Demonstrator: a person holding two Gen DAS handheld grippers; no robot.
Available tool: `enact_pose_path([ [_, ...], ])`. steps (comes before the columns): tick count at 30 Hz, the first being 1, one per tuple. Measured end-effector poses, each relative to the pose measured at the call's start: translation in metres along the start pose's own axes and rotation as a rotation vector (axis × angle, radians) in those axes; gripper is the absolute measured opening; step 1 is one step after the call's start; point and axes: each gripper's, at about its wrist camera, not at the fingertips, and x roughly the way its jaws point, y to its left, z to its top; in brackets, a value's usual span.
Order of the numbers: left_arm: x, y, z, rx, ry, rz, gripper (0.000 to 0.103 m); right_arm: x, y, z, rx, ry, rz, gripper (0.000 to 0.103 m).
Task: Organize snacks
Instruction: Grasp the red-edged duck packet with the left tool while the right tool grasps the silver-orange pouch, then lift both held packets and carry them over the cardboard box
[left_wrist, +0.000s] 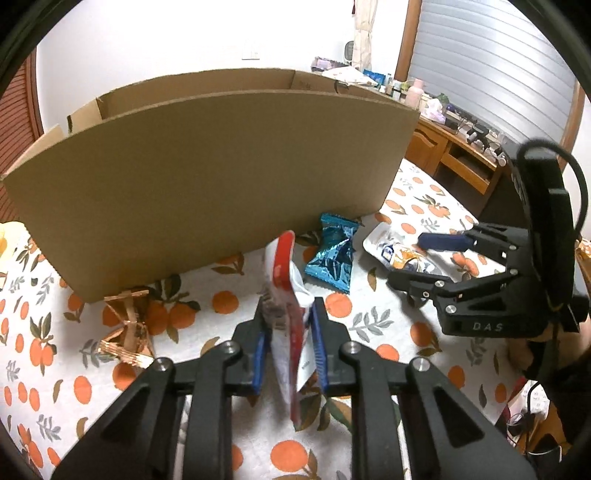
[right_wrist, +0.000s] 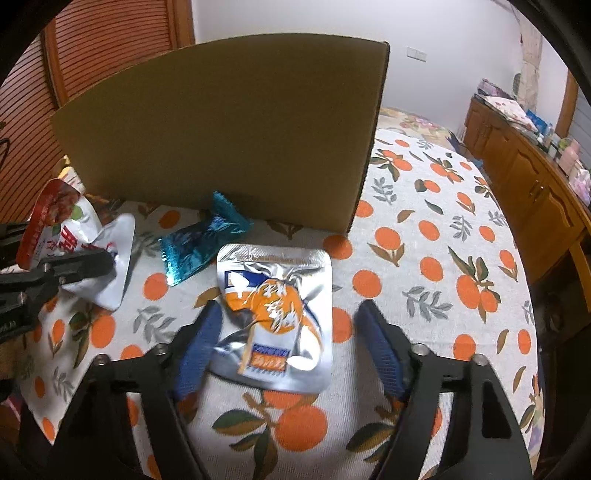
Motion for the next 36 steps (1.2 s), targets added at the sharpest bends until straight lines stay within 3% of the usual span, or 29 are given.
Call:
enact_pose_path([
  [5,-0.010,0.004,-0.001,-0.007,-0.019,-0.003,0.018,-0.007,0.008,-0.002,-0.040,-0.027,0.031,0.039],
  [29,-0.017,-0.001,0.001,0.002,-0.027,-0.025,0.018,-0.032,0.014,-0.004,-0.029,-0.100,0.080,0.035],
  [31,-0.019,-0.002,0.002,0.004,-0.032,-0.028,0.018,-0.037,0.015,-0.003,-0.034,-0.114,0.084,0.026],
  [32,-0.020,-0.002,0.003,0.005,-0.035,-0.029,0.018,-0.040,0.017,-0.001,-0.040,-0.125,0.080,0.009],
  [33,-0.022,-0.003,0.004,0.007,-0.040,-0.030,0.018,-0.042,0.018,0.000,-0.043,-0.130,0.069,0.004],
  [36,-0.023,-0.005,0.005,0.012,-0.041,-0.030,0.018,-0.040,0.020,0.002,-0.060,-0.113,0.065,0.004],
])
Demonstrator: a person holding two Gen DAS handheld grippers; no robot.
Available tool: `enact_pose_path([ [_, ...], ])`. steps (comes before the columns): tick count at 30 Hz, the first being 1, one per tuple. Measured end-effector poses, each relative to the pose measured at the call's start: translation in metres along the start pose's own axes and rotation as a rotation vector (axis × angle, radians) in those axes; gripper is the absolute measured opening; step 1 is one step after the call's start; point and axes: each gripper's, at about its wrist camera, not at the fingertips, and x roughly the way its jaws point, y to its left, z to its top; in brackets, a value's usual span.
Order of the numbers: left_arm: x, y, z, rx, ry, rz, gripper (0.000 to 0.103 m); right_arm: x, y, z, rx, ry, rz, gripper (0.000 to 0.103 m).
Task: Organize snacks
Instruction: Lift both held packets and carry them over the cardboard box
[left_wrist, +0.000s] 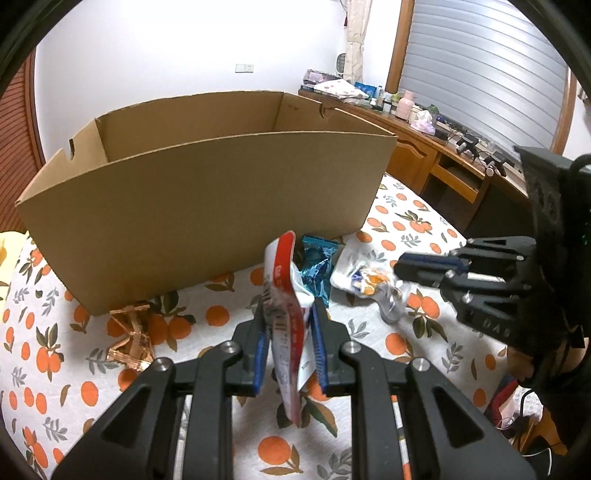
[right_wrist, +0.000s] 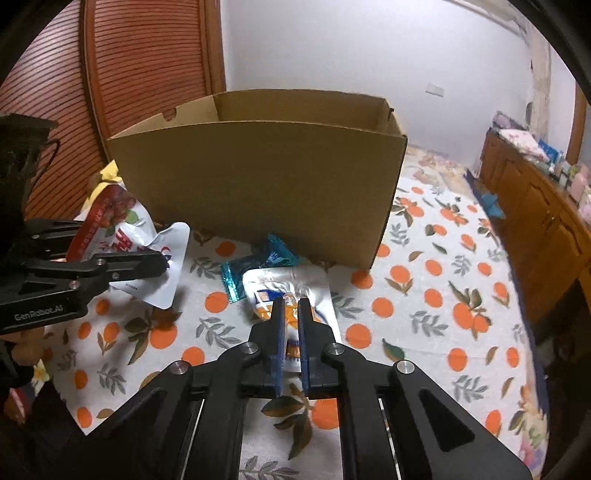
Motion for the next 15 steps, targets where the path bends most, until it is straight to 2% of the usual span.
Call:
enact_pose_path([
  [4,0.000,0.001,-0.001,-0.005,0.002,0.000,0.018,0.010,-0.002,0.000,-0.001,0.016,-0.008,0.011],
  [6,0.001,0.003,-0.003,-0.006,0.005,-0.001,0.018,0.014,-0.002,0.001,-0.017,0.028,0.011,0.030],
  [9,-0.001,0.005,-0.005,-0.010,0.005,-0.001,0.018,0.024,-0.001,0.005,-0.047,0.059,0.027,0.041],
  [13,-0.001,0.008,-0.007,-0.016,0.005,-0.001,0.018,0.041,0.004,0.003,-0.107,0.132,-0.005,0.045],
  [15,-0.001,0.009,-0.008,-0.020,0.005,-0.004,0.018,0.044,0.002,0.001,-0.107,0.130,-0.014,0.051],
])
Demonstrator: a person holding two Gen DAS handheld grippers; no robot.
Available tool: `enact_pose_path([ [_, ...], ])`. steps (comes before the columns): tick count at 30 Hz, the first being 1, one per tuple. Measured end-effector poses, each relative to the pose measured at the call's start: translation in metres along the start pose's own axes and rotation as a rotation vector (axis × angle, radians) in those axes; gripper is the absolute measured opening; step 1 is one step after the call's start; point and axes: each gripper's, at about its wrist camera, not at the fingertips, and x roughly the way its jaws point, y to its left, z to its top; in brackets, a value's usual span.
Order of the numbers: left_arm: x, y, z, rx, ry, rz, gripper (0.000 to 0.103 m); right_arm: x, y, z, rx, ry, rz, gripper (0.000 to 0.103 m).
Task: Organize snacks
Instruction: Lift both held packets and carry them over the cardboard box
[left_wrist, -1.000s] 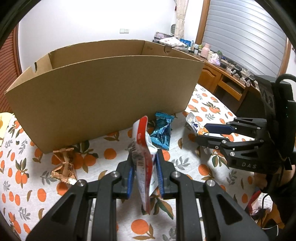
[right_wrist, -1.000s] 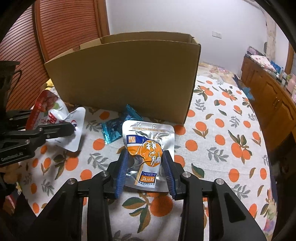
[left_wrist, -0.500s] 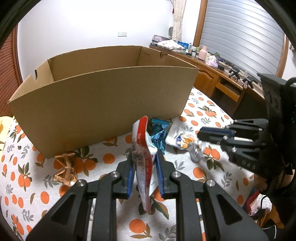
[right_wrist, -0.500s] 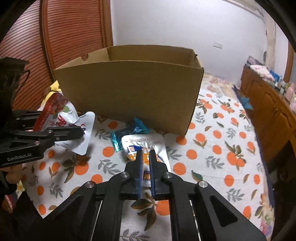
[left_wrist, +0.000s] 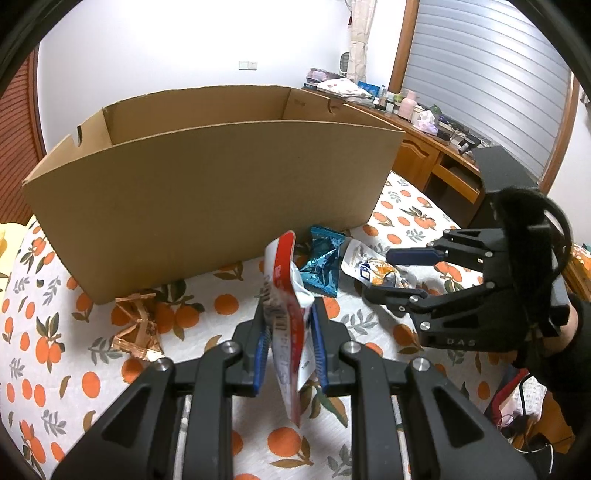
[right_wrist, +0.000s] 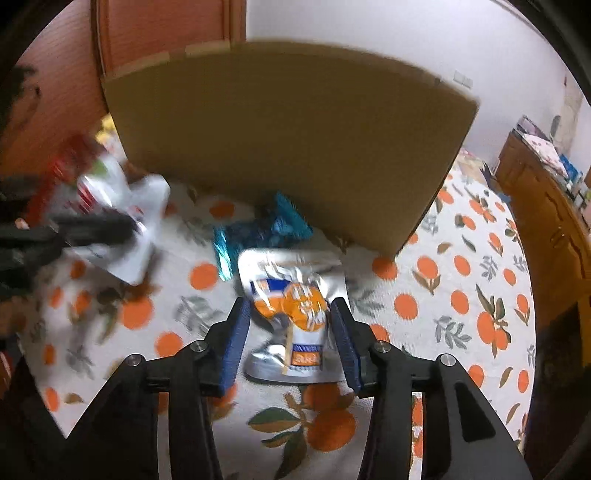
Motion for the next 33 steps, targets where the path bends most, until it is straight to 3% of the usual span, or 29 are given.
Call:
enact_pose_path([
  [4,0.002,0.000,-0.001,-0.001,0.003,-0.004,0.018,0.006,-0.012,0.001,0.063,-0.002,0.047,0.052],
  [7,0.002,-0.001,-0.001,-0.001,0.002,-0.008,0.018,0.009,-0.016,0.006,0.082,-0.005,0.069,0.042],
  [12,0.000,-0.002,-0.002,0.003,0.000,-0.009,0.018,0.003,-0.014,0.002,0.074,-0.016,0.067,0.038],
  [33,-0.022,-0.007,0.008,0.019,-0.038,-0.018,0.018,-0.058,0.014,-0.002,0.040,-0.167,0.060,0.037],
])
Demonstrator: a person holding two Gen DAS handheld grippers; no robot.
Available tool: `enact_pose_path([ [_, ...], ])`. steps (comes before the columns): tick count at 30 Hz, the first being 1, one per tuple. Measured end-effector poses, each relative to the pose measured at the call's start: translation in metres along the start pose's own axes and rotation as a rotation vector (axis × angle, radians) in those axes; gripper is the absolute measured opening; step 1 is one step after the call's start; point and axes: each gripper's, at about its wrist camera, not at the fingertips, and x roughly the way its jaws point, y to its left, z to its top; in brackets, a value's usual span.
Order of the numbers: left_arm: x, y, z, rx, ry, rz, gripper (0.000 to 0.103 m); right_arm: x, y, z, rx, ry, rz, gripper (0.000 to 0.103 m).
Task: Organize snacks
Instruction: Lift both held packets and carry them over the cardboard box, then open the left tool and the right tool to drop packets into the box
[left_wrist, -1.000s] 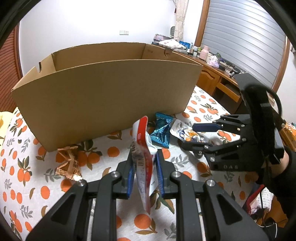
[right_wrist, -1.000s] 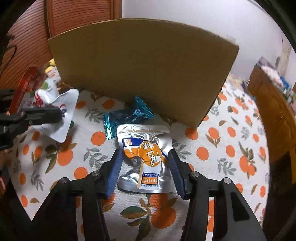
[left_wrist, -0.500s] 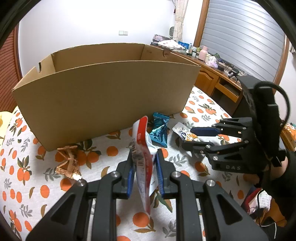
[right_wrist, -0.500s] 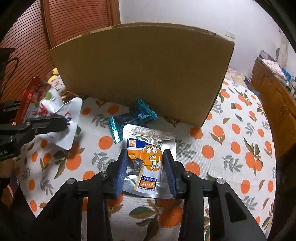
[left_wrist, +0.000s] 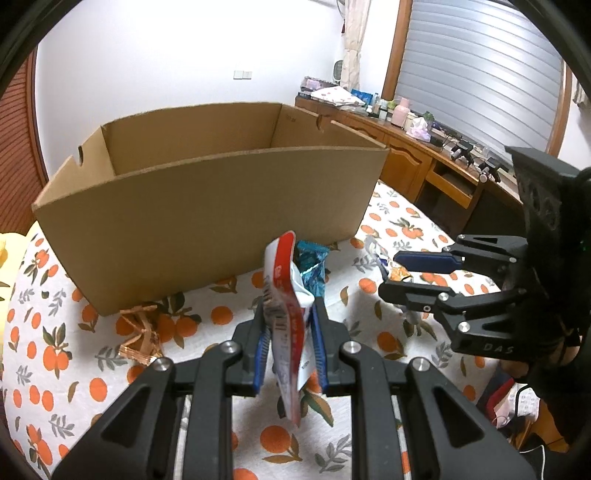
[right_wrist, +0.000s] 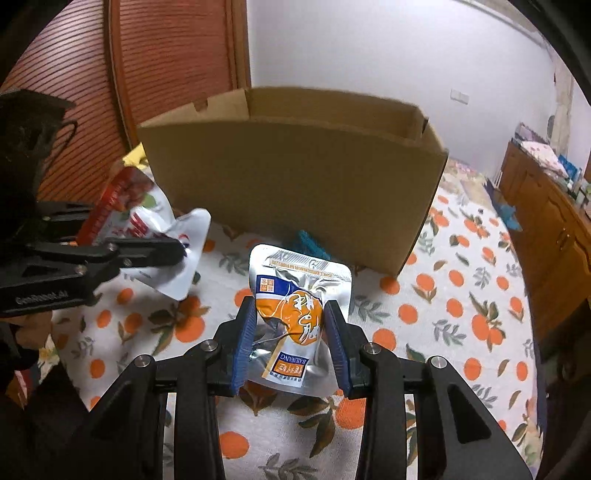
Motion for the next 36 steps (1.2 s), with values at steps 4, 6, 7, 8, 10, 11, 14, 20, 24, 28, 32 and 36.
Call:
enact_pose_path([
  [4,-0.013,-0.002,0.010,0.011,-0.030,-0.002,0.018,-0.020,0.003,0.014,-0.016,-0.054,-0.004,0.037],
  [6,-0.021,-0.002,0.017,0.021,-0.048,-0.001,0.018,-0.028,0.004,0.023,-0.023,-0.078,-0.004,0.037],
  [7,-0.025,-0.003,0.021,0.025,-0.058,0.001,0.018,-0.032,0.006,0.027,-0.029,-0.091,-0.004,0.037],
  [8,-0.029,-0.003,0.025,0.029,-0.067,0.001,0.018,-0.036,0.006,0.032,-0.035,-0.104,-0.006,0.037],
  [10,-0.036,-0.002,0.033,0.040,-0.085,0.006,0.018,-0.041,0.006,0.041,-0.045,-0.122,-0.005,0.037],
  [11,-0.041,-0.002,0.039,0.045,-0.095,0.009,0.018,-0.043,0.007,0.045,-0.049,-0.130,-0.005,0.037],
  [14,-0.050,0.001,0.053,0.059,-0.121,0.023,0.018,-0.047,0.007,0.058,-0.061,-0.154,-0.008,0.037],
  [20,-0.060,0.012,0.083,0.071,-0.154,0.055,0.018,-0.050,0.011,0.083,-0.081,-0.195,-0.009,0.037],
  [24,-0.060,0.019,0.094,0.080,-0.161,0.082,0.018,-0.047,0.011,0.097,-0.088,-0.209,-0.012,0.037],
  [28,-0.055,0.027,0.104,0.081,-0.156,0.105,0.018,-0.043,0.012,0.109,-0.092,-0.213,-0.016,0.038],
  [32,-0.045,0.037,0.110,0.069,-0.143,0.122,0.018,-0.036,0.011,0.116,-0.091,-0.214,-0.018,0.038],
  [36,-0.033,0.048,0.113,0.055,-0.123,0.143,0.018,-0.031,0.012,0.120,-0.091,-0.209,-0.022,0.038],
])
